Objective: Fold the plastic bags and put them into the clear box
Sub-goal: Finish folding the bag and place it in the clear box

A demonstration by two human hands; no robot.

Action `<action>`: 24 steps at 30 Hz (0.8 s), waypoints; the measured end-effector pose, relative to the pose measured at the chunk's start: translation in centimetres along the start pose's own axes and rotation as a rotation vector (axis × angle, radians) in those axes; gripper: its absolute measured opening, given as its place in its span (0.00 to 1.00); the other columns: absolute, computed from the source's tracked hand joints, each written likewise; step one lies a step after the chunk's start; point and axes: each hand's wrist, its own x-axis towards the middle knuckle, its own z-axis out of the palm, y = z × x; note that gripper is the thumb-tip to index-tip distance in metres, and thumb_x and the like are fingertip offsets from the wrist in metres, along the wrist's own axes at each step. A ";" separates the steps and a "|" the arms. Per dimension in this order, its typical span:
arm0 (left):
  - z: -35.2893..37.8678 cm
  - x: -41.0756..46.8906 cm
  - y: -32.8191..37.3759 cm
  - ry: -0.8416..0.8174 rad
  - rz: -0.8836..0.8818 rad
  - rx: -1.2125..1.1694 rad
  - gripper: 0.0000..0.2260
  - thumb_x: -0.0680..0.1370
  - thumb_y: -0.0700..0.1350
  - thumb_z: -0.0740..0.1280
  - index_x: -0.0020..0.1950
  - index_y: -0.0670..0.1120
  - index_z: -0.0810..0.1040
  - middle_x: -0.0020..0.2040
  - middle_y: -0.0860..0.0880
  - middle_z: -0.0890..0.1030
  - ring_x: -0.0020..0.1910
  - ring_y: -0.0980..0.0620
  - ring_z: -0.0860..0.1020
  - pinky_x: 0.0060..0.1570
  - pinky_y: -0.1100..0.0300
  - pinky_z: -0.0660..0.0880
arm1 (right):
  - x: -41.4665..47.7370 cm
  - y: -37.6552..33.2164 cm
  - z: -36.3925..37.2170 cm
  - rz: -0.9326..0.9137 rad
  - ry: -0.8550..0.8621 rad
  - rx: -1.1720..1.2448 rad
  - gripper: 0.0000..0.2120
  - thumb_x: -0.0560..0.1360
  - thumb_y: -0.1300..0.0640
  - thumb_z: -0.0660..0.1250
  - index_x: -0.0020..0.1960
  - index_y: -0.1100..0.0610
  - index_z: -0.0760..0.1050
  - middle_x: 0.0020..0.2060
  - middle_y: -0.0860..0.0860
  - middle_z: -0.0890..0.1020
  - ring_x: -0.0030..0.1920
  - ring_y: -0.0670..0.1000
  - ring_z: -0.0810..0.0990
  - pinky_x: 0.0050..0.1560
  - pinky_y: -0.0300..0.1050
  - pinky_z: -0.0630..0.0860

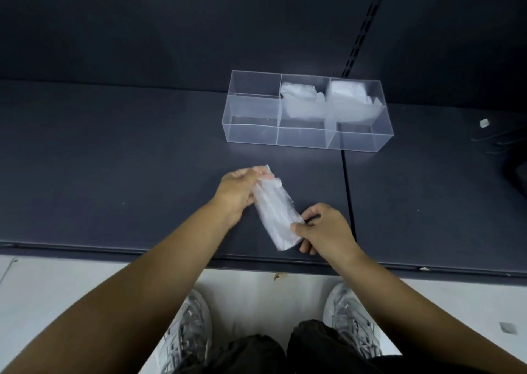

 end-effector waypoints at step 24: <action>-2.2 -4.4 -3.9 -0.210 0.511 0.693 0.15 0.81 0.51 0.60 0.36 0.49 0.74 0.30 0.57 0.71 0.31 0.58 0.69 0.36 0.57 0.70 | -0.4 -3.6 -4.2 -0.210 -0.141 0.049 0.22 0.72 0.60 0.73 0.62 0.47 0.72 0.54 0.41 0.79 0.37 0.46 0.76 0.41 0.37 0.73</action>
